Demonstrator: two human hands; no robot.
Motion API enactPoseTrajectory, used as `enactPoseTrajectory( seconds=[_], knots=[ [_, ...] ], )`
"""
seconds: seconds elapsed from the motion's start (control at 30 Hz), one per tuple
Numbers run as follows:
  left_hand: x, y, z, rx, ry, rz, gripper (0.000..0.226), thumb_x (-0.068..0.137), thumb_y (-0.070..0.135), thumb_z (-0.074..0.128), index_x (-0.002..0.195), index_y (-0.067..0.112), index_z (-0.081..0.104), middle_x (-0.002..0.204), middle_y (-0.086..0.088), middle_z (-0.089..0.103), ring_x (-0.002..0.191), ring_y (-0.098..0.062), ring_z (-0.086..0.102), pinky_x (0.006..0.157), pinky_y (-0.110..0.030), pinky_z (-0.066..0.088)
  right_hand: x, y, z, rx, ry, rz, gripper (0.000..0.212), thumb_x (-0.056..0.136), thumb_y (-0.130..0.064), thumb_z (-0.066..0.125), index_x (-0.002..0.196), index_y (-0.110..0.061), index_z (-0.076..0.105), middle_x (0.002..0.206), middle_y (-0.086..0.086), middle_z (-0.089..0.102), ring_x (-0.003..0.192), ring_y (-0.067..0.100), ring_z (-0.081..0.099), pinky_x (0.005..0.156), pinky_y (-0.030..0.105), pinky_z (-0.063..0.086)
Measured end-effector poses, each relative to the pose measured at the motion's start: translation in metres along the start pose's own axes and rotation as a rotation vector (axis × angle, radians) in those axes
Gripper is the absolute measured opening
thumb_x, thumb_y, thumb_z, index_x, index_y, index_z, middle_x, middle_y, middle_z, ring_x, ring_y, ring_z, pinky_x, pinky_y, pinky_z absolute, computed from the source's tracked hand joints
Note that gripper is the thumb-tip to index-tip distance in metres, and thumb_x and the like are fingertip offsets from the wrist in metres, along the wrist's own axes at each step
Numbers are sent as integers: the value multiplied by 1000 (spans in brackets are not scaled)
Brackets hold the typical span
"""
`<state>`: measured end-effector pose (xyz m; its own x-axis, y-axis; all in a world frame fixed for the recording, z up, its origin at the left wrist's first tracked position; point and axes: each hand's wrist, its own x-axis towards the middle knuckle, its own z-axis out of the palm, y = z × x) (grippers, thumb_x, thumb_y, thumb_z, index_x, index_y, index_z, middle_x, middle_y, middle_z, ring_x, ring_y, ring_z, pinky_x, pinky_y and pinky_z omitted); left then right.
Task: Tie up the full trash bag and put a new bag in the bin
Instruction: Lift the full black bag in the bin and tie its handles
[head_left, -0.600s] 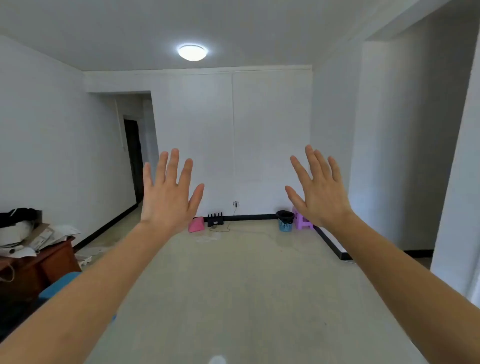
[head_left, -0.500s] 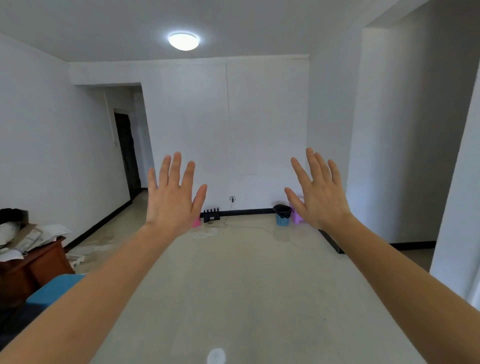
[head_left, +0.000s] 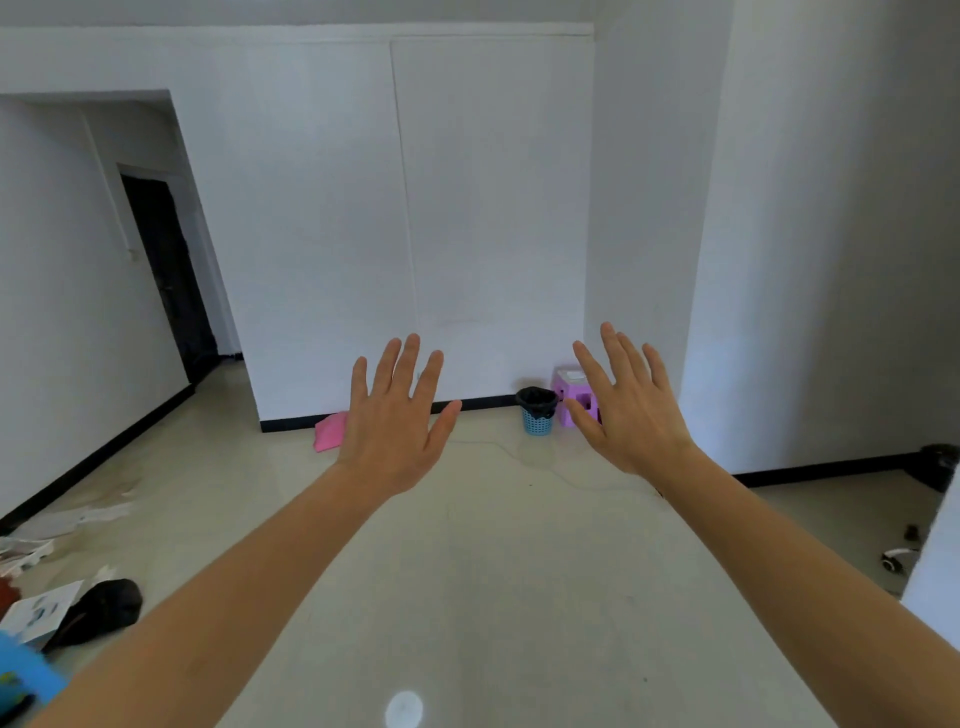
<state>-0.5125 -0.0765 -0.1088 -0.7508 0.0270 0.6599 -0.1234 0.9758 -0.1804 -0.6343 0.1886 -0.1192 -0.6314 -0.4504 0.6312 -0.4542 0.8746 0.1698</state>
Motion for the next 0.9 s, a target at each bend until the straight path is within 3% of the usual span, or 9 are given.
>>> enactPoseTrajectory(
  seconds=[0.23, 0.4, 0.53, 0.73, 0.9],
  knots=[
    [116, -49, 126, -17, -33, -15, 63, 101, 50, 28, 149, 12, 39, 157, -19, 32, 146, -38, 28, 115, -59, 25, 146, 21, 131, 110, -58, 15, 70, 99, -56, 26, 157, -16, 23, 163, 20, 17, 148, 36, 26, 119, 52, 22],
    [190, -84, 259, -58, -61, -49, 63, 101, 50, 27, 147, 10, 42, 156, -20, 35, 144, -39, 31, 113, -60, 26, 233, 19, 259, 172, -89, -38, 69, 101, -55, 29, 158, -18, 19, 165, 18, 12, 151, 34, 19, 120, 52, 22],
    [264, -108, 368, -91, -98, 19, 62, 100, 48, 29, 147, 9, 42, 156, -20, 35, 144, -39, 32, 113, -59, 28, 313, 32, 366, 129, -176, -71, 69, 100, -53, 33, 158, -18, 19, 165, 18, 13, 150, 34, 20, 120, 51, 22],
    [420, -114, 500, -135, -185, 34, 64, 100, 49, 25, 148, 9, 40, 156, -20, 33, 144, -39, 32, 113, -59, 28, 428, 96, 474, 82, -240, -17, 67, 99, -53, 37, 155, -17, 28, 162, 20, 21, 148, 35, 27, 118, 50, 27],
    [540, -83, 613, -149, -231, 117, 65, 101, 51, 20, 150, 11, 35, 159, -18, 30, 146, -37, 28, 115, -60, 26, 510, 181, 568, 45, -242, 30, 70, 97, -55, 26, 153, -13, 34, 160, 22, 26, 143, 38, 35, 114, 52, 33]
  ],
)
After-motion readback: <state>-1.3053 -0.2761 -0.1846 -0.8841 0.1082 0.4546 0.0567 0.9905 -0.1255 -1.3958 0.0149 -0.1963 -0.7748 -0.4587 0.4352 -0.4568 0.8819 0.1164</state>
